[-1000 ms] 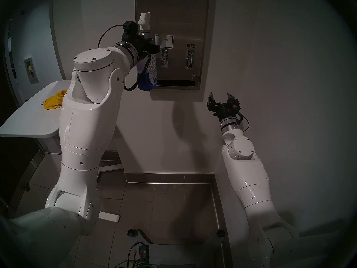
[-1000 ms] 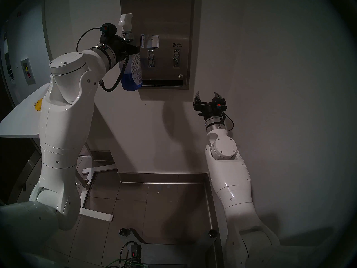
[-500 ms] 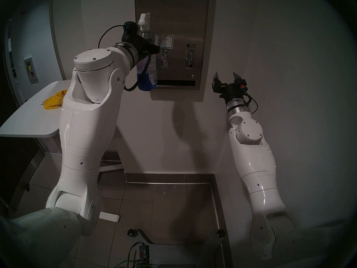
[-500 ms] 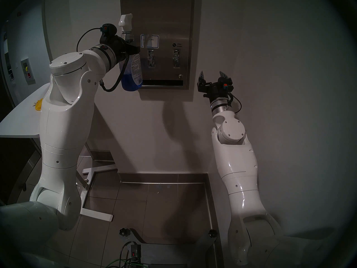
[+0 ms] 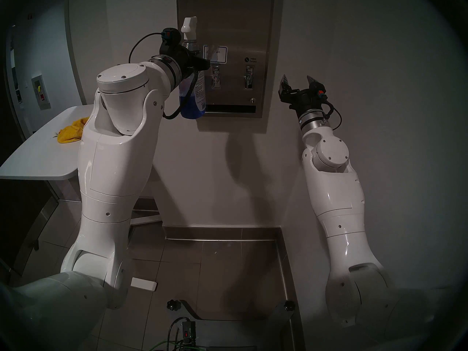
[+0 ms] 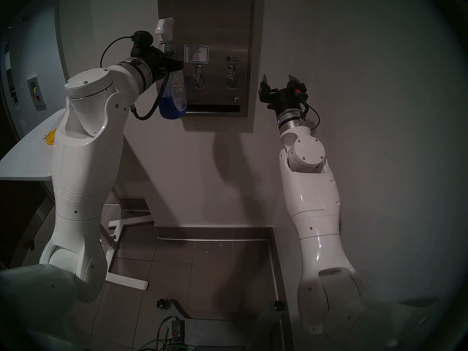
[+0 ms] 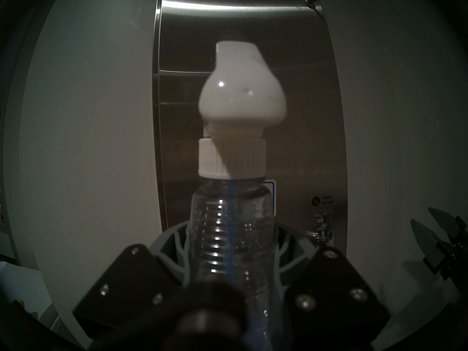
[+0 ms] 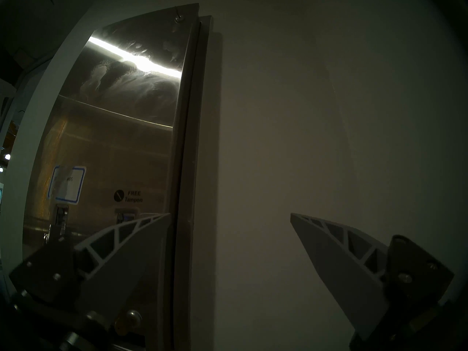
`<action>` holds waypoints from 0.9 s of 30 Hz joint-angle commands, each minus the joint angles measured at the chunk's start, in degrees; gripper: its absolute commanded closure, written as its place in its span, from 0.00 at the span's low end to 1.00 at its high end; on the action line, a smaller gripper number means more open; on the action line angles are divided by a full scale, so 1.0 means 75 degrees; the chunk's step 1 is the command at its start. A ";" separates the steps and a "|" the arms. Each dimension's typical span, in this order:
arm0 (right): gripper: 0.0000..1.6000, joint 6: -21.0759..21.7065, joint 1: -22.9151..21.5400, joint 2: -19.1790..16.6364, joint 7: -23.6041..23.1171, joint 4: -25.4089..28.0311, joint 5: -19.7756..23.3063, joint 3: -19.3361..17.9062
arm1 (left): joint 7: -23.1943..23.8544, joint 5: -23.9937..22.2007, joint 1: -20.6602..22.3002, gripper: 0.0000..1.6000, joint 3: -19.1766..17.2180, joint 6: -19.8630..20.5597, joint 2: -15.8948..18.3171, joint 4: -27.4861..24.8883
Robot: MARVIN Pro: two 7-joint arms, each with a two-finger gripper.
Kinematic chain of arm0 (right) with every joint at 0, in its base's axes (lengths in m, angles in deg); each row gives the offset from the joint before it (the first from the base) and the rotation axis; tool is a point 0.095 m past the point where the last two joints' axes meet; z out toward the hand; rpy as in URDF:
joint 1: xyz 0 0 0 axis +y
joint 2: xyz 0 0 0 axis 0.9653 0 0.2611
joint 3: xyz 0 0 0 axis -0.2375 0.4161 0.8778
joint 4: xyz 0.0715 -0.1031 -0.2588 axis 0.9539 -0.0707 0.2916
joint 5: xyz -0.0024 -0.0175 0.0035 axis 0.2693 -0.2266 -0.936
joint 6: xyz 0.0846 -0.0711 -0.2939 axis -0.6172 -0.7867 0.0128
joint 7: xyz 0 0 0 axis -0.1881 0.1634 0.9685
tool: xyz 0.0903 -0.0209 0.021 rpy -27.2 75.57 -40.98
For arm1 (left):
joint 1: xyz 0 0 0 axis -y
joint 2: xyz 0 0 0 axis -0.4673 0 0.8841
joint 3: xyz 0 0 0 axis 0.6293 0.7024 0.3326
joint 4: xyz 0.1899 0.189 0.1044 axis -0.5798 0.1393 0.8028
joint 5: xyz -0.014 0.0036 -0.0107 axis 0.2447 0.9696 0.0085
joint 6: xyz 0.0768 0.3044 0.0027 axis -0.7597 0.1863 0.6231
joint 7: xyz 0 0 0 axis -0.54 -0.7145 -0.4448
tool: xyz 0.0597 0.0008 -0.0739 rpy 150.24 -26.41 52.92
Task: Pick up the cleaner bottle and spray the cleaner onto the surface
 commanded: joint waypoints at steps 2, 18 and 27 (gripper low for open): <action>0.00 -0.0138 -0.0948 0.0096 -0.0023 -0.0222 0.0047 -0.0014 | -0.0004 0.0047 0.0452 1.00 -0.0118 -0.0280 -0.0041 -0.0288; 0.00 0.0501 -0.1636 -0.0398 -0.1086 -0.0569 -0.0214 0.0481 | 0.0048 0.0115 0.0441 1.00 -0.0143 -0.0262 -0.0083 -0.0287; 0.00 0.1228 -0.2014 -0.0751 -0.2006 -0.0606 -0.0119 0.0565 | 0.0074 0.0146 0.0436 1.00 -0.0155 -0.0253 -0.0103 -0.0287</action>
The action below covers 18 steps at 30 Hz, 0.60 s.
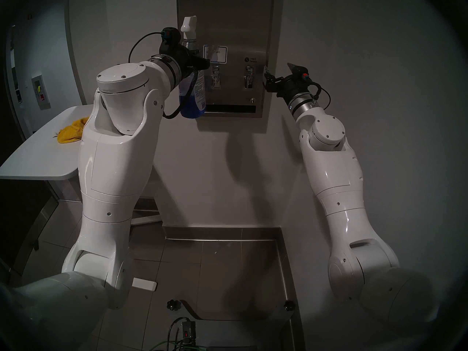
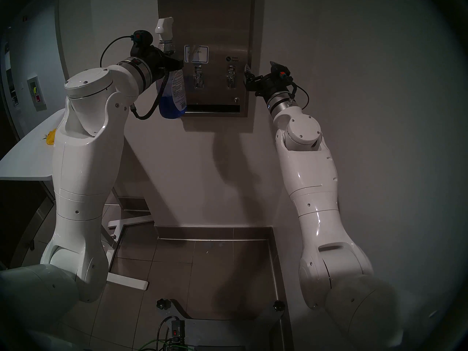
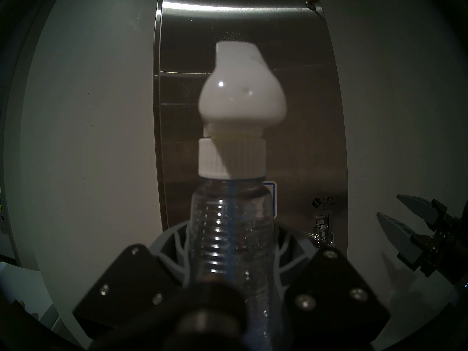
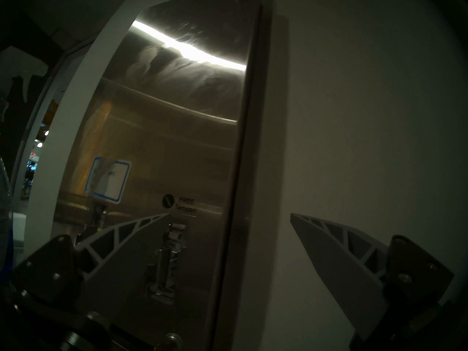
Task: Pick up the cleaner bottle and spray the cleaner onto the surface
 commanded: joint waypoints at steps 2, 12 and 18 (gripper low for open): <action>0.00 0.0496 -0.0848 -0.0451 -0.0782 0.0148 0.0101 0.0032 | -0.0004 0.0034 0.0437 1.00 -0.0112 -0.0250 -0.0038 -0.0292; 0.00 0.1486 -0.1171 -0.0830 -0.2210 0.0051 0.0629 -0.0058 | 0.0026 0.0074 0.0434 1.00 -0.0126 -0.0252 -0.0063 -0.0291; 0.00 0.1780 -0.1414 -0.0812 -0.2735 -0.0197 0.1038 -0.0361 | 0.0046 0.0101 0.0434 1.00 -0.0135 -0.0259 -0.0080 -0.0289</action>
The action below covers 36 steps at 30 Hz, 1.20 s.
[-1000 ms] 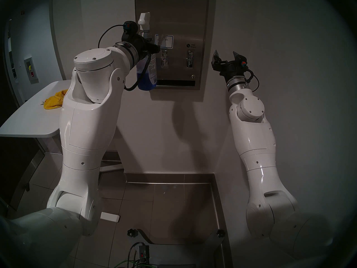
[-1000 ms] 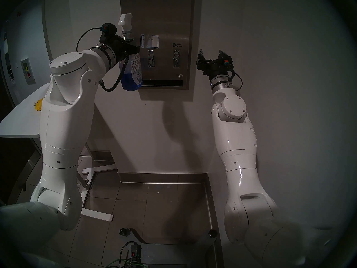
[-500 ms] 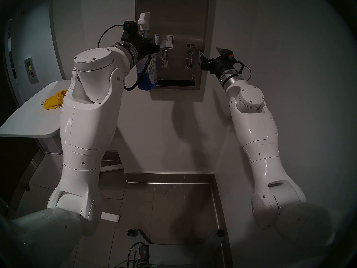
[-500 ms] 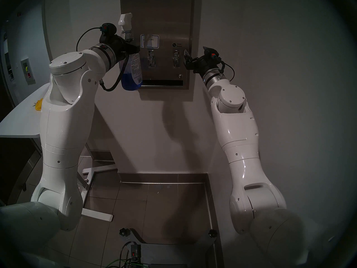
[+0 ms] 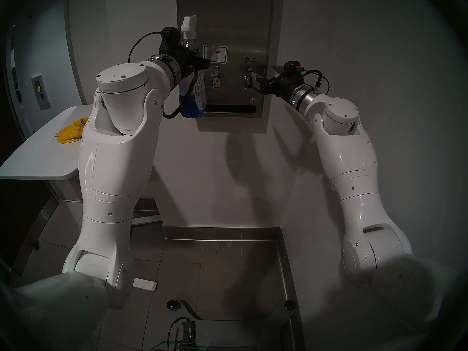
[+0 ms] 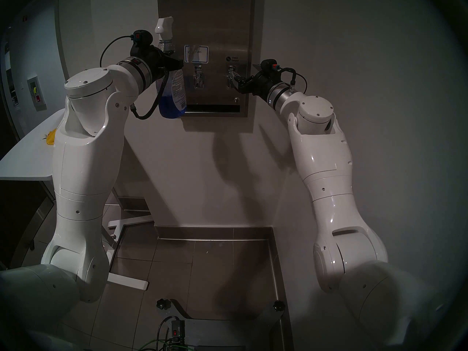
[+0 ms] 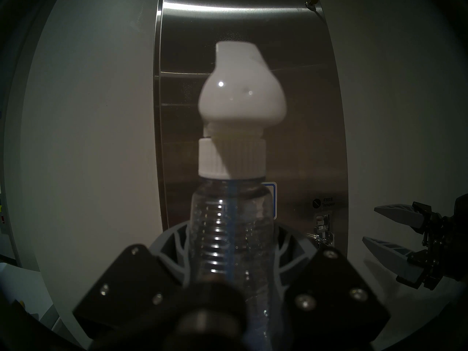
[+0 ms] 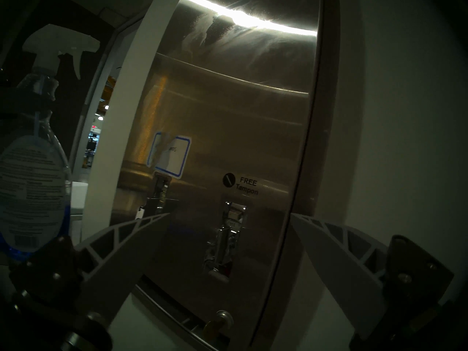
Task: Pick up the cleaner bottle and spray the cleaner onto the surface
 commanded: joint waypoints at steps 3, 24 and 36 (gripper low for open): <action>0.00 0.0321 -0.0832 -0.0079 -0.0608 -0.0093 0.0594 -0.0404 | 0.0001 0.0039 0.0435 1.00 -0.0112 -0.0258 -0.0044 -0.0291; 0.00 0.1762 -0.1581 0.0562 -0.1893 -0.0513 0.1974 -0.0624 | 0.0067 0.0121 0.0427 1.00 -0.0143 -0.0253 -0.0096 -0.0289; 0.00 0.2149 -0.1827 0.0698 -0.2135 -0.0749 0.1948 -0.0328 | 0.0109 0.0174 0.0429 1.00 -0.0161 -0.0290 -0.0128 -0.0282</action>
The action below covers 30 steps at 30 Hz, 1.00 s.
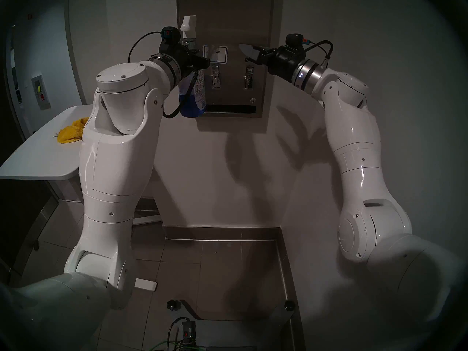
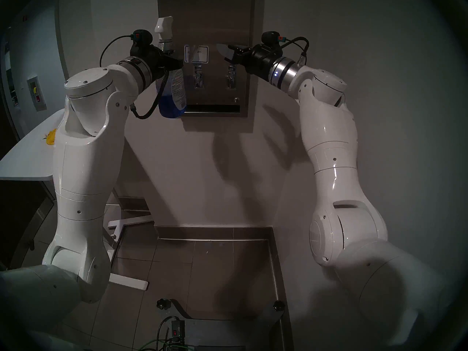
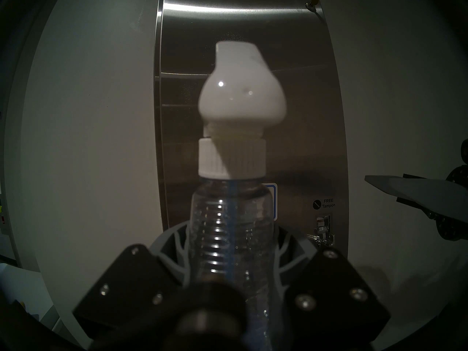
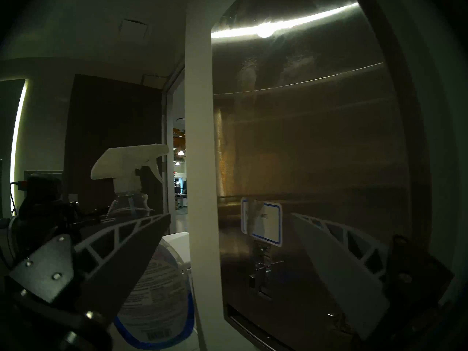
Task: Pick up the cleaner bottle and spray the cleaner onto the surface
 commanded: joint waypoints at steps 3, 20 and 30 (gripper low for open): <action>0.00 0.0189 -0.0745 0.0234 -0.0137 -0.0184 0.0081 0.0196 | 0.0006 0.0040 0.0431 1.00 -0.0109 -0.0278 -0.0048 -0.0289; 0.00 0.0064 -0.1202 0.0321 -0.0201 -0.0711 -0.0031 0.0532 | 0.0063 0.0110 0.0424 1.00 -0.0136 -0.0274 -0.0092 -0.0287; 0.00 -0.0081 -0.1280 0.0328 -0.0221 -0.0862 -0.0021 0.0552 | 0.0098 0.0154 0.0422 1.00 -0.0153 -0.0284 -0.0120 -0.0285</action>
